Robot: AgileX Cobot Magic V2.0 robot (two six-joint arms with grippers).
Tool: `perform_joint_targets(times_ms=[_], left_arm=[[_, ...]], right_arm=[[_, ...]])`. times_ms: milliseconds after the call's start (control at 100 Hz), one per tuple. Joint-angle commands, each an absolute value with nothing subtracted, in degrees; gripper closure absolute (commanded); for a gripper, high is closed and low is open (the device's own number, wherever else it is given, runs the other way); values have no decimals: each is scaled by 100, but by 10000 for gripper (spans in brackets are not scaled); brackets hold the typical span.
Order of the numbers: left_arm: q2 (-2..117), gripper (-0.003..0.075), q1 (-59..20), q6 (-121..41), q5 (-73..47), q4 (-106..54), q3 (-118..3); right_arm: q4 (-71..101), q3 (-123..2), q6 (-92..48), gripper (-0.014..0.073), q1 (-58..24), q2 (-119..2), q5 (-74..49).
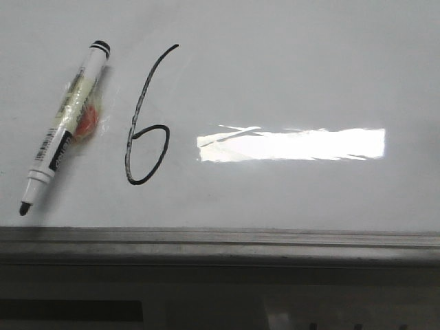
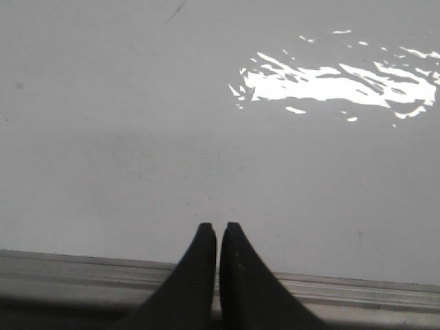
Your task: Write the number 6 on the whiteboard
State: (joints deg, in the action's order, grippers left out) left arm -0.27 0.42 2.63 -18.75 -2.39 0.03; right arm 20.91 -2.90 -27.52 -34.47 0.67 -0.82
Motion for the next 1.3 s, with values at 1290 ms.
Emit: perform_joint_targets(times_ms=[1290], left_arm=[[-191, 741, 55, 307, -1554, -237, 138]], right_arm=[[-200, 146, -189, 657, 32, 150, -1769]])
